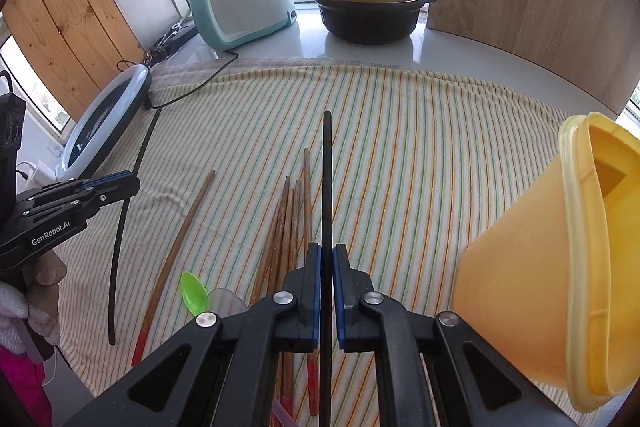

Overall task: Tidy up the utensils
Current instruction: 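Lift the black chopstick with the left tool while the right tool lifts its black chopstick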

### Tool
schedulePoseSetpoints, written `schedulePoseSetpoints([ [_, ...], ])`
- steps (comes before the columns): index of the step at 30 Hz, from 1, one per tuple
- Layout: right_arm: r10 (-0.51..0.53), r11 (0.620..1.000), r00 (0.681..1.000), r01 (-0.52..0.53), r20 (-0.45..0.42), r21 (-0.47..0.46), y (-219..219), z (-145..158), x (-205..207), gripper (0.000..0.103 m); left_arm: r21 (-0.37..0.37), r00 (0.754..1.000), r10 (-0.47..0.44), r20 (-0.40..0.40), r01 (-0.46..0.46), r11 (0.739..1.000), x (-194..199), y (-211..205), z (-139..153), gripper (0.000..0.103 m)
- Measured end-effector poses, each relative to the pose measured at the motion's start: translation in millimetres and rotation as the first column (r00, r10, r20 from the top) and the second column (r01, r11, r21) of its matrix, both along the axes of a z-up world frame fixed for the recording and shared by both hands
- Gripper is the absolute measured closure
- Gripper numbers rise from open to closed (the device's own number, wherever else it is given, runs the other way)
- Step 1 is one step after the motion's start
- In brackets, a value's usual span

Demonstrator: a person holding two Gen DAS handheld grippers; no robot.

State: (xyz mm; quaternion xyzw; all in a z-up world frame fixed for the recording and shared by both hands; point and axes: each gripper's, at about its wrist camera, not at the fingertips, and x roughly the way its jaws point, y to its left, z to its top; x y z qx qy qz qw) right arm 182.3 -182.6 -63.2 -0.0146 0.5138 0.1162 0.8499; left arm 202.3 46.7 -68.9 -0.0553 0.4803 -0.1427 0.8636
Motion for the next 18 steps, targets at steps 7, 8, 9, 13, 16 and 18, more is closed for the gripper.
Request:
schedulePoseSetpoints([
  [7, 0.025, 0.999, 0.992, -0.029, 0.124, 0.030, -6.3, 45.9, -30.7, 0.100, -0.036, 0.994, -0.012, 0.111, 0.016, 0.999, -21.9, -2.6, 48.0, 0.100],
  [8, 0.028, 0.999, 0.990, -0.034, 0.141, 0.035, -7.4, 52.1, -34.0, 0.100, -0.041, 0.992, -0.015, 0.123, 0.020, 0.999, -24.5, -4.0, 54.0, 0.100],
  [9, 0.030, 0.999, 0.987, -0.036, 0.156, 0.036, -8.1, 57.2, -37.3, 0.100, -0.049, 0.991, -0.019, 0.136, 0.026, 0.998, -27.2, -6.2, 60.0, 0.100],
  [13, 0.030, 0.998, 0.977, -0.039, 0.213, 0.041, -11.8, 76.3, -47.6, 0.100, -0.062, 0.982, -0.037, 0.187, 0.049, 0.997, -38.3, -15.3, 82.0, 0.100],
  [16, 0.025, 0.998, 0.969, -0.038, 0.247, 0.048, -15.9, 88.3, -52.5, 0.100, -0.068, 0.975, -0.052, 0.216, 0.068, 0.995, -43.1, -22.6, 95.2, 0.100],
  [18, 0.019, 0.998, 0.963, -0.032, 0.269, 0.045, -18.7, 95.7, -53.5, 0.100, -0.070, 0.972, -0.057, 0.229, 0.074, 0.995, -44.5, -26.9, 101.6, 0.100],
])
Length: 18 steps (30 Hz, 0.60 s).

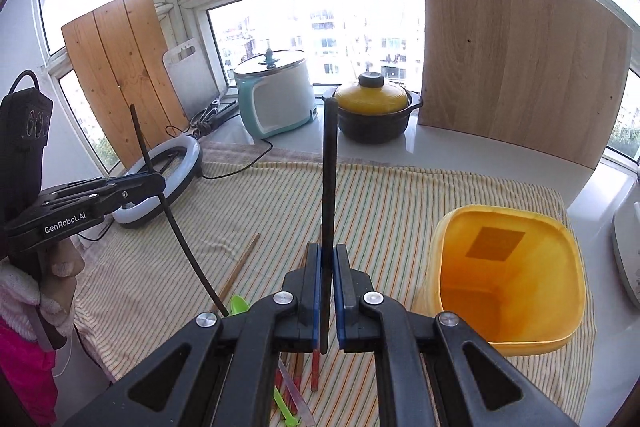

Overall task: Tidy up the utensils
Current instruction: 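Lift the black chopstick with the left tool while the right tool lifts its black chopstick, then lower both black chopsticks into the yellow container and open both tools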

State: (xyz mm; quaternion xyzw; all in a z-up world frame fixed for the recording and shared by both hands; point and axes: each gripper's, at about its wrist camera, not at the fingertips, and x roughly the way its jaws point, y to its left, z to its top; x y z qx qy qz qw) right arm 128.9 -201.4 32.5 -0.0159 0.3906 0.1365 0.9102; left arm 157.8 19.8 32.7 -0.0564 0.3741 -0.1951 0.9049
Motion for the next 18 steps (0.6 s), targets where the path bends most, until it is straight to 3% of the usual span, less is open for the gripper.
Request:
schedulePoseSetpoints([
  [18, -0.061, 0.997, 0.984, 0.052, 0.167, 0.059, -47.0, 78.7, -17.9, 0.100, -0.054, 0.991, -0.072, 0.113, 0.079, 0.995, -4.5, -57.0, 61.1, 0.100],
])
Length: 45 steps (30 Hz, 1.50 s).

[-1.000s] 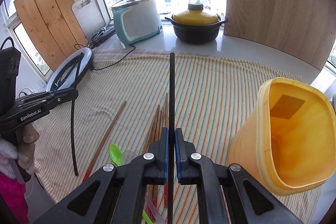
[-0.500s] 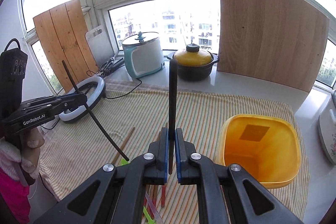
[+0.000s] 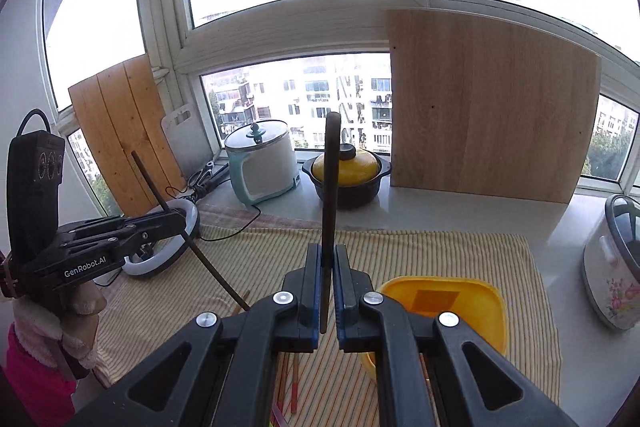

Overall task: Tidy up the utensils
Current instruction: 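Lower both black chopsticks into the yellow container and open both tools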

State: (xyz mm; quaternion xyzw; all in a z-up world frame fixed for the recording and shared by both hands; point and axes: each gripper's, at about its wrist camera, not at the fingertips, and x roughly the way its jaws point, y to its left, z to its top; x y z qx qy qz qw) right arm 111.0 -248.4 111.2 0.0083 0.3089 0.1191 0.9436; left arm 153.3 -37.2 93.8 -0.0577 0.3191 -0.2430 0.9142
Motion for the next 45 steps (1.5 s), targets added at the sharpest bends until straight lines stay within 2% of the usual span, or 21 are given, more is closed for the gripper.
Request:
schedulePoseSetpoints([
  [7, -0.057, 0.998, 0.996, 0.055, 0.061, 0.040, -32.7, 25.9, -11.0, 0.100, -0.001, 0.998, -0.022, 0.052, 0.022, 1.000, 2.7, -24.1, 22.0, 0.100],
  [14, -0.118, 0.991, 0.989, 0.111, 0.090, 0.078, -64.9, 37.4, -21.9, 0.100, -0.023, 0.996, -0.044, 0.080, 0.046, 0.999, 7.4, -41.6, 36.3, 0.100],
  [20, -0.158, 0.986, 0.984, 0.153, 0.078, 0.067, -84.6, 30.5, -26.8, 0.100, -0.041, 0.992, -0.077, 0.104, 0.081, 0.996, 8.3, -59.6, 48.0, 0.100],
  [29, -0.195, 0.979, 0.981, 0.194, 0.008, 0.061, -103.8, 1.2, -22.1, 0.100, -0.077, 0.986, -0.126, 0.108, 0.134, 0.988, 8.4, -82.4, 56.1, 0.100],
  [35, -0.209, 0.976, 0.978, 0.210, -0.020, 0.065, -112.1, -10.1, -23.7, 0.100, -0.088, 0.986, -0.149, 0.078, 0.156, 0.984, 13.5, -99.2, 46.1, 0.100],
  [45, -0.215, 0.974, 0.975, 0.218, -0.055, 0.060, -113.9, -23.1, -22.5, 0.100, -0.064, 0.984, -0.175, -0.025, 0.173, 0.983, 23.8, -121.3, 9.2, 0.100],
])
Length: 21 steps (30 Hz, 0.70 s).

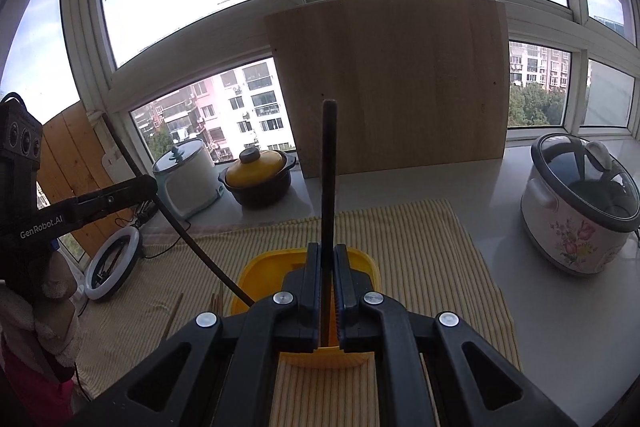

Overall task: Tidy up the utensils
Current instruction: 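Lower both black chopsticks into the yellow container and open both tools, then withdraw both open tools from the container back toward the cloth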

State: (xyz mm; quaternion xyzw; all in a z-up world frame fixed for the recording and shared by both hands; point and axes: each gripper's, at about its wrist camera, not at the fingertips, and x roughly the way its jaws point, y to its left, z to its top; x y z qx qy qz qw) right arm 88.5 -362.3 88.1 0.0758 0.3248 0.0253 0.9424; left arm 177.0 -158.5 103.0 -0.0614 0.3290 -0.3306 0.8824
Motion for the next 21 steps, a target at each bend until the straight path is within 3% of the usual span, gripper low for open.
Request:
schedulePoseSetpoints([
  [14, -0.006, 1.000, 0.999, 0.006, -0.042, -0.008, 7.8, -17.4, 8.5, 0.098, 0.043, 0.998, -0.015, -0.055, 0.018, 0.999, -4.4, -11.5, -30.8, 0.100],
  [16, -0.011, 1.000, 0.999, 0.010, -0.040, -0.011, 8.5, -17.5, 7.3, 0.093, 0.047, 0.998, -0.018, -0.056, 0.021, 0.999, -5.7, -11.5, -30.9, 0.100],
  [17, -0.013, 1.000, 0.999, 0.013, -0.037, -0.010, 8.4, -17.2, 6.9, 0.086, 0.048, 0.998, -0.018, -0.057, 0.021, 0.999, -5.8, -11.0, -30.8, 0.099],
  [18, -0.016, 1.000, 0.999, 0.015, -0.035, -0.010, 8.7, -16.9, 6.3, 0.081, 0.048, 0.998, -0.016, -0.056, 0.019, 0.999, -6.4, -10.2, -30.5, 0.093],
  [19, -0.018, 1.000, 0.999, 0.018, -0.033, -0.011, 9.1, -16.4, 5.7, 0.080, 0.048, 0.998, -0.014, -0.056, 0.016, 0.999, -6.7, -9.1, -30.2, 0.079],
  [21, -0.026, 1.000, 0.999, 0.026, -0.025, -0.016, 10.0, -15.1, 4.1, 0.072, 0.041, 0.999, -0.012, -0.047, 0.014, 0.999, -8.0, -5.9, -28.8, 0.066],
])
